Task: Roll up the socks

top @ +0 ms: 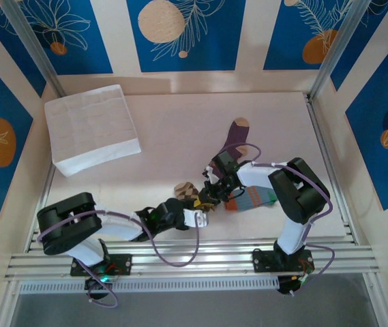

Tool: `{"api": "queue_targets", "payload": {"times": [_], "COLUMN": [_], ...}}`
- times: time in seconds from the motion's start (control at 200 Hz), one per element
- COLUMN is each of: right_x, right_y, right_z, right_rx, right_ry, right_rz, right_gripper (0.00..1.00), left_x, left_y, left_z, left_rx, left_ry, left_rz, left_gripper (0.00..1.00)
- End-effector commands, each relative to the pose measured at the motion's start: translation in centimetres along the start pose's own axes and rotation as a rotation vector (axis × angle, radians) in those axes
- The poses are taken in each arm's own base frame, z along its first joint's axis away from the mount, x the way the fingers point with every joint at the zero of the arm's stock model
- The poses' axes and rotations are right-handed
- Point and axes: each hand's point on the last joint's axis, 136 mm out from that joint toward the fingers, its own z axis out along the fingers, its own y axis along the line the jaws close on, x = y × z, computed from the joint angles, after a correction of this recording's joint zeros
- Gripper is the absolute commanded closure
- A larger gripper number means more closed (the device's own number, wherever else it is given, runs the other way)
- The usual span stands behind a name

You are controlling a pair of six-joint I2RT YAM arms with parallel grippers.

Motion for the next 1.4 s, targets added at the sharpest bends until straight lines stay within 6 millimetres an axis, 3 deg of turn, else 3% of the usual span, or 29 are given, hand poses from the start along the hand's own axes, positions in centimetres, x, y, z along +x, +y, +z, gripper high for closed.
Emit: {"api": "queue_targets", "payload": {"times": [0.0,0.385,0.575,0.8,1.03,1.101,1.181,1.276,1.396], "right_x": [2.9,2.7,2.6,2.2,2.4,2.5,2.4,1.9,0.7], "right_y": [-4.6,-5.3,-5.4,-5.0,-4.7,-4.5,-4.1,-3.2,-1.7], "right_z": [1.1,0.8,0.5,0.3,0.2,0.0,-0.6,-1.9,-4.1], "right_rx": [0.167,0.196,0.193,0.183,0.178,0.176,0.17,0.16,0.14], "right_ry": [0.079,0.064,0.055,0.049,0.051,0.051,0.036,-0.004,-0.07], "right_rz": [0.138,0.18,0.189,0.189,0.185,0.184,0.174,0.15,0.103], "right_gripper": [1.0,1.0,1.0,1.0,1.0,0.96,0.82,0.65,0.61], "left_x": [0.7,0.1,0.3,1.1,3.0,3.3,3.4,3.3,3.1], "left_y": [0.1,0.2,-0.9,-1.9,-1.4,-1.6,-2.1,-2.7,-3.4], "left_z": [0.0,-0.6,-1.0,-0.1,1.5,1.8,1.8,1.5,1.0], "left_rx": [-0.025,-0.059,0.0,0.044,-0.001,0.013,0.044,0.078,0.12], "left_ry": [0.016,-0.069,-0.072,-0.022,0.086,0.108,0.11,0.09,0.052], "left_rz": [-0.023,-0.079,-0.095,-0.082,-0.072,-0.066,-0.073,-0.085,-0.096], "left_gripper": [0.58,0.63,0.63,0.6,0.52,0.65,1.0,1.0,1.0]}}
